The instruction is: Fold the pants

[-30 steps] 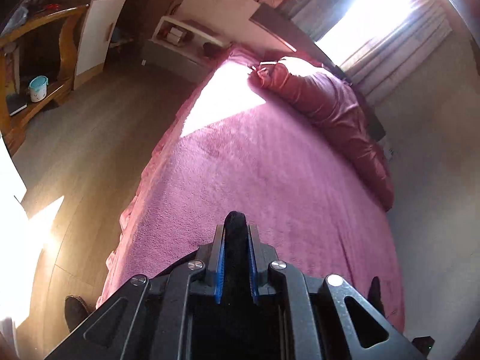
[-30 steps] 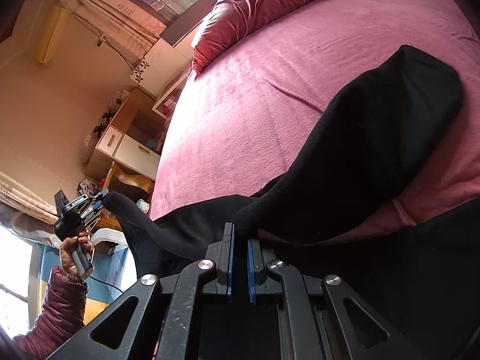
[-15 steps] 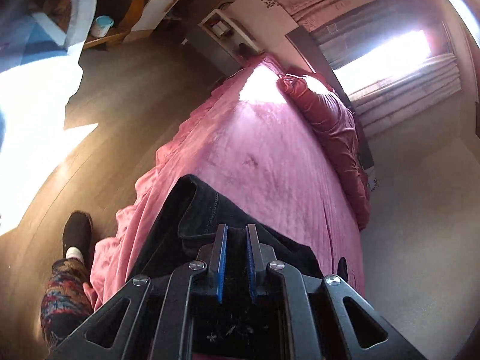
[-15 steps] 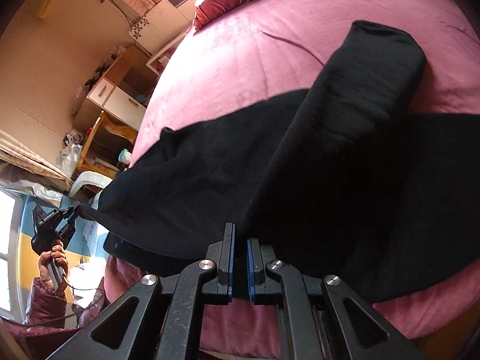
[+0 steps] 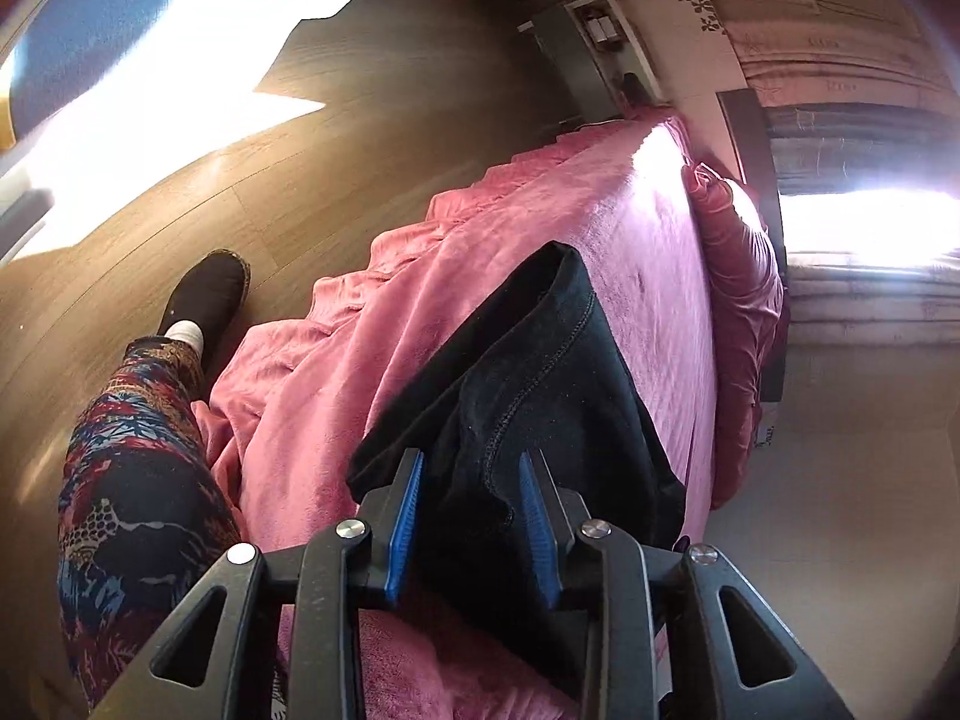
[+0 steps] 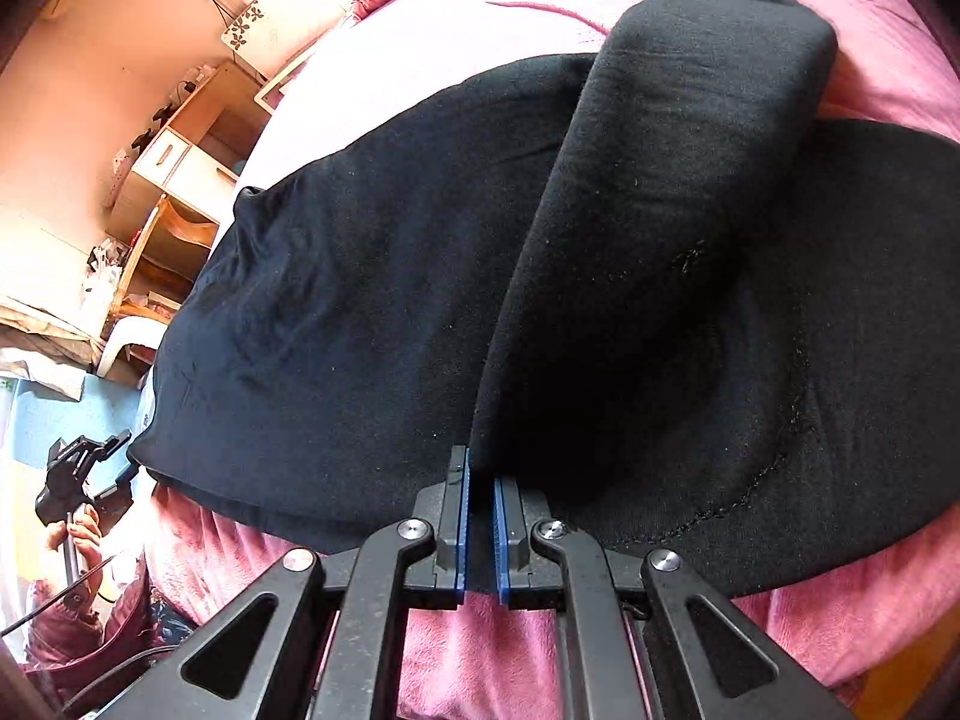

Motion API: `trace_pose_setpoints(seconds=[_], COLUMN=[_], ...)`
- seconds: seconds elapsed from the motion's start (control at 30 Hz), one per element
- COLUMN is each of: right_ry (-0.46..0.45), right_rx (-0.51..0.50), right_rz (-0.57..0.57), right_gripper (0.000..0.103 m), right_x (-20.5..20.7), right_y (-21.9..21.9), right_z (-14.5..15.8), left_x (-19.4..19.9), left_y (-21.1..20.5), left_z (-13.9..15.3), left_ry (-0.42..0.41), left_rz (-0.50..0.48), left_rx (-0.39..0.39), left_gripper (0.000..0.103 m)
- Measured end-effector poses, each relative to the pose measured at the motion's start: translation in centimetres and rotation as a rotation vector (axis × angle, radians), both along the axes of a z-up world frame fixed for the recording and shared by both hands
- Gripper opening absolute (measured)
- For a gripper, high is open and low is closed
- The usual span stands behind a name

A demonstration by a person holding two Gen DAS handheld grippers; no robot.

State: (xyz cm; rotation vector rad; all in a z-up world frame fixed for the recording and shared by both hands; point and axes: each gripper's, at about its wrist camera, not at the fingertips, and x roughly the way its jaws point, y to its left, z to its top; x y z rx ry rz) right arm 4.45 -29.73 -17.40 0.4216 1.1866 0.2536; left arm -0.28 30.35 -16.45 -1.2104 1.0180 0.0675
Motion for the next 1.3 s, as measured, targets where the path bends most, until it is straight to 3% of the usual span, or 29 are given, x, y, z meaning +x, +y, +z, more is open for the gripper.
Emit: trace_pose_setpoints(seconds=[0.1,0.17,0.23,0.33,0.4,0.47,0.63,0.7,0.87,1.07,1.2,1.27,1.3], right_ry=[-0.005,-0.014,-0.034,-0.081,-0.096,-0.083,-0.032,-0.055,-0.085,-0.005,0.026,0.034,0.042], right_rx=[-0.004,-0.011,-0.003,0.013,0.006,0.002,-0.011,-0.018,-0.034,-0.056,-0.035,-0.002,0.003], right_rz=[0.004,0.002,-0.007,-0.009,-0.002,-0.007,-0.021,-0.022,0.021,0.022,0.014,0.016,0.019], right_gripper=[0.007,0.007,0.007,0.006,0.006,0.006,0.006,0.006,0.006,0.006,0.007,0.015,0.025], right_x=[0.0,-0.1,-0.4,-1.0,-1.7,-2.2,-2.5,-2.4,-3.1,-2.0,-1.2,-0.6,-0.5], right_y=[0.1,0.2,-0.1,-0.6,-0.8,-1.1,-1.0,-0.8,-0.2,0.5,0.4,-0.1,-0.4], right_z=[0.0,0.1,0.8,2.5,3.3,3.0,1.2,2.2,4.1,0.8,0.0,0.1,0.5], left_x=[0.2,0.5,0.9,1.3,1.3,1.3,0.1,-0.2,-0.2,0.2,0.4,0.4,0.3], left_y=[-0.6,-1.0,-1.1,-1.3,-1.5,-1.6,-0.9,-0.7,-0.9,-1.1,-1.3,-1.1,-0.8], left_z=[0.0,0.7,1.7,3.9,4.7,4.1,0.1,-0.2,1.6,-0.5,0.0,0.6,1.0], left_ry=[0.014,0.003,-0.037,-0.149,-0.176,-0.134,0.002,0.002,-0.044,0.038,0.055,0.08,0.09], left_rz=[-0.02,-0.047,-0.067,-0.095,-0.123,-0.157,-0.162,-0.151,-0.176,-0.187,-0.208,-0.209,-0.198], left_rx=[0.029,0.09,0.119,0.141,0.142,0.176,0.172,0.148,0.175,0.199,0.233,0.268,0.285], left_gripper=[0.028,0.018,0.011,0.011,0.01,0.009,0.009,0.009,0.008,0.008,0.013,0.026,0.026])
